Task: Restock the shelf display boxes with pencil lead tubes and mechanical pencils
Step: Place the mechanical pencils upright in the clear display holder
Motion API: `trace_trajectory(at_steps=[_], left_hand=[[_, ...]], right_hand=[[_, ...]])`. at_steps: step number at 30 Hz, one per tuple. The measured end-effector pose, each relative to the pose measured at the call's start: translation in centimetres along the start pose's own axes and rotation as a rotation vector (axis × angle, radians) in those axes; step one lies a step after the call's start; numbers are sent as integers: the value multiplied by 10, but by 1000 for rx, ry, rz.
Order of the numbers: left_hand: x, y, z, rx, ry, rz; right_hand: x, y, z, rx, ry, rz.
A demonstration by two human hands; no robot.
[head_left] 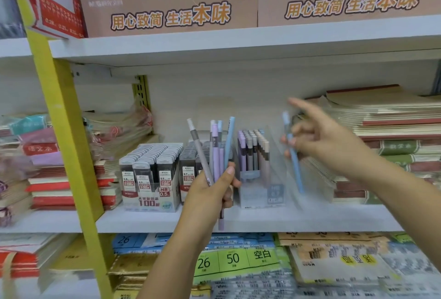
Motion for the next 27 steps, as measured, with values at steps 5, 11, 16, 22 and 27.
trace_trajectory(at_steps=[5,11,16,22,27], left_hand=[[-6,-1,3,-9,-72,-8],[-14,-4,6,-2,-61,-18],[-17,-4,6,14,-78,-25],[-20,-2,6,30,-102,-46],[-23,0,8,17,-119,-75]], right_hand=[[-8,-23,-11,266,47,-153],[-6,-35,-1,334,-33,-216],[6,-46,14,368,146,-205],[32,-44,27,368,288,-212],[41,-41,22,382,289,-170]])
Point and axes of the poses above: each hand's wrist, its own y-axis away from the middle knuckle, its own z-axis out of the palm, x = y × z, the point moved 6 cm from there along -y, towards the middle knuckle, and after that the axes turned 15 degrees about z, right-handed, at the moved point
